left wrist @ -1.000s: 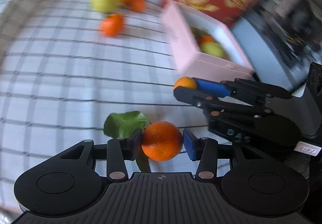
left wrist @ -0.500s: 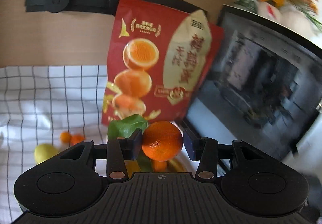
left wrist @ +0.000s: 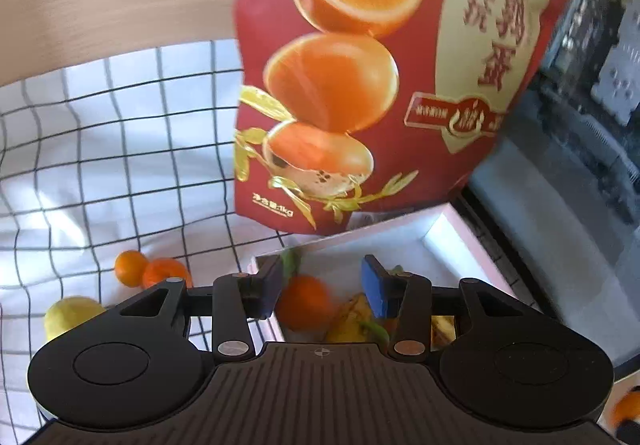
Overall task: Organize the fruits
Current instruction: 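Carry both mandarins over the pink box and open both tools, then reach the right tool to the yellow-green pear and close around it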
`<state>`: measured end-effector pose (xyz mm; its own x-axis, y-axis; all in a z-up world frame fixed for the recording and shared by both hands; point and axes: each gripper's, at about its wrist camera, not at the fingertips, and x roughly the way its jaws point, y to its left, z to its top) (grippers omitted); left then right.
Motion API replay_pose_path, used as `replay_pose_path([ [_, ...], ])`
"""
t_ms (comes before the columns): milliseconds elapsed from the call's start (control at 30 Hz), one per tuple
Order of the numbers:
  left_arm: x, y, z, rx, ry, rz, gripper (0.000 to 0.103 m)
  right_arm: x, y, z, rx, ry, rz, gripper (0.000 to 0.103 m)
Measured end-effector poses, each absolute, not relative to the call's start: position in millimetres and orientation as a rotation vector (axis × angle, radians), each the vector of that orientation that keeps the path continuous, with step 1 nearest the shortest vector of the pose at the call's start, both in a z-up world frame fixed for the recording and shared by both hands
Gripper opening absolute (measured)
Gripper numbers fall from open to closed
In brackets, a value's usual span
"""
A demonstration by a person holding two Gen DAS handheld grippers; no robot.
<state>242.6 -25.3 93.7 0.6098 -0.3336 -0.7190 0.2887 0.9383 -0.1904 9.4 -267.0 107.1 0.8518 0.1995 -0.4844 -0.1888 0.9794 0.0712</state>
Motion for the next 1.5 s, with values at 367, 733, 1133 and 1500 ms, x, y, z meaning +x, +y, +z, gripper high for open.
replay_pose_path([
  [367,116.0,12.2,92.9,-0.193,0.796,-0.445,0.048,60.0,-250.6,118.1,0.024,0.495,0.263,0.028],
  [733,43.6,72.5,58.8,-0.231,0.875,-0.261,0.048,107.2,-244.6,163.2,0.112,0.441,0.313,0.058],
  [1133,39.2,97.3,41.7,-0.260,0.900,-0.123,0.048,92.4,-190.9,116.0,-0.020,0.565,0.354,0.059],
  [1500,54.2,120.5,44.2,-0.301,0.869,-0.120,0.048,76.1,-122.4,84.4,-0.181,0.620,0.459,0.061],
])
